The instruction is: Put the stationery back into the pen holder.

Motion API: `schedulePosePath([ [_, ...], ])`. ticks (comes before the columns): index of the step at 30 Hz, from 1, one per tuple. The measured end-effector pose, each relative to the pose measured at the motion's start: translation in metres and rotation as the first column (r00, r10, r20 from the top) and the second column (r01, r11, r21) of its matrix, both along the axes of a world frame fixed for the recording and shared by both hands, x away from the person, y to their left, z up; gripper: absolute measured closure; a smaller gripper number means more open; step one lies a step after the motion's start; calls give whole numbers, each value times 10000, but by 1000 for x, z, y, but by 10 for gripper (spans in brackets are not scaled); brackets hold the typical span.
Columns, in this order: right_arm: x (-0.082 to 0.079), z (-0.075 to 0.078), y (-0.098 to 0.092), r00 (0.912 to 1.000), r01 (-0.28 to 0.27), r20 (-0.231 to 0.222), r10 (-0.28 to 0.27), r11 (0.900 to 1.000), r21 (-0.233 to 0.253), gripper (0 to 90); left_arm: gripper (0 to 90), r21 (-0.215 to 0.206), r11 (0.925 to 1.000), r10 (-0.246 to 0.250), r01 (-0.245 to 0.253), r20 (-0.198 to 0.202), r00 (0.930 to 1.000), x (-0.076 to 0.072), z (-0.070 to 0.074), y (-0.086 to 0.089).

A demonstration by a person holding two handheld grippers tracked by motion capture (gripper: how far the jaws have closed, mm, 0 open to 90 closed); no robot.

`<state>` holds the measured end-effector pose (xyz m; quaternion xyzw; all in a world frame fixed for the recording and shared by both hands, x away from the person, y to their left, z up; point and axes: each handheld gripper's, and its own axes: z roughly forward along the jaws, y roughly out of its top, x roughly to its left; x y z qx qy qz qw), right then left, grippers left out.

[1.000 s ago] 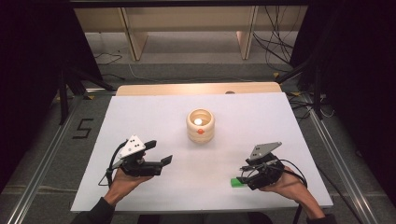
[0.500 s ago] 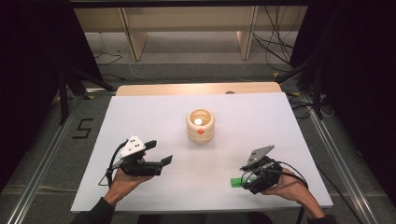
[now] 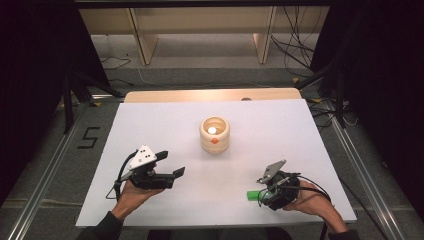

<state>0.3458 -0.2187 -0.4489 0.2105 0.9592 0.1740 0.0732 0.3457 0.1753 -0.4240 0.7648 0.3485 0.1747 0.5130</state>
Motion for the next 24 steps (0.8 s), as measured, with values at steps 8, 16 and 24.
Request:
schedulePosePath([
  [8,4,-4,2,9999,-171,-13,171,9991,-390,429,165,6,10000,17,-17,-9,10000,1,0,0],
  [16,8,-5,4,9988,-474,-179,463,9969,-633,467,165,35,10000,49,-49,-13,10000,1,-1,0],
  [24,10,-8,9,9970,-740,-290,714,9921,-1013,518,165,34,10000,44,-44,-23,10000,1,-1,0],
])
